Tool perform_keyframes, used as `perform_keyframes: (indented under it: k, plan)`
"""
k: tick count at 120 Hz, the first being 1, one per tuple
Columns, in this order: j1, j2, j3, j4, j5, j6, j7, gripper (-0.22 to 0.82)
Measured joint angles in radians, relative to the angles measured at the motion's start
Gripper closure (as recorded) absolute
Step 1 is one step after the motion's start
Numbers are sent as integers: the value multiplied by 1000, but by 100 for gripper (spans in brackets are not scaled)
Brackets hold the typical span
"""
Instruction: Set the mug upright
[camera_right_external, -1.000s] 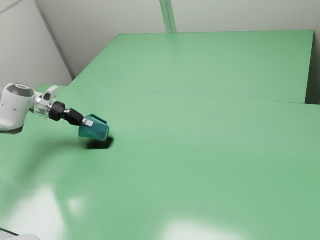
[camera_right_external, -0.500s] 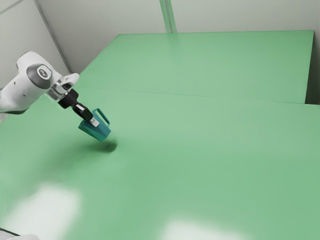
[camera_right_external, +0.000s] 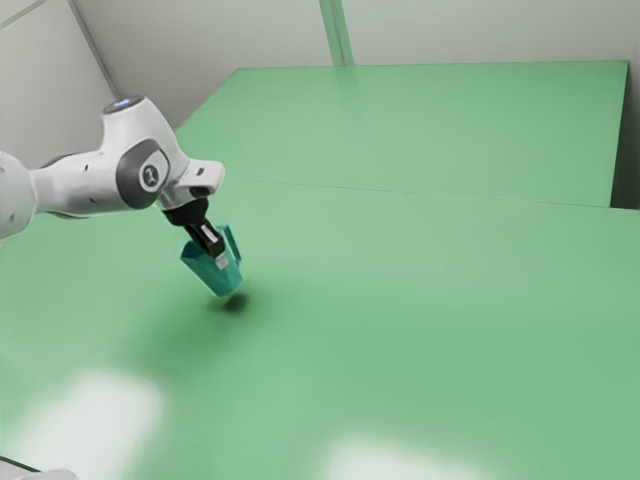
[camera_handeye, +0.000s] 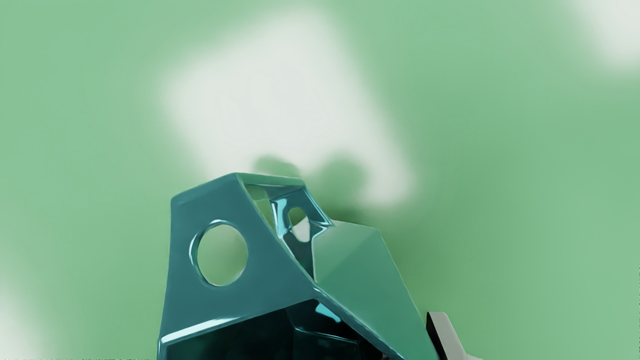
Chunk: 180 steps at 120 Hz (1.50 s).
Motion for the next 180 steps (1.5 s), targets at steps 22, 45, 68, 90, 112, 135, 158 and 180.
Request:
perform_keyframes:
  k: [22, 45, 68, 90, 112, 135, 158, 180]
  plan:
    - [-24, -12, -32, -61, 25, 62, -92, 79]
    - [-55, -3, -53, -98, 89, 121, -165, 79]
    - [-52, -1, -61, -122, 135, 158, -222, 78]
    - [-18, -6, -61, -140, 146, 182, -259, 54]
    - [31, -40, -70, -152, 147, 191, -280, 23]
    - [-18, -141, -95, -149, 147, 183, -296, 9]
    - [-27, -181, -95, -29, 134, 92, -307, 4]
    - [-25, -130, -94, 189, 94, -109, -319, 2]
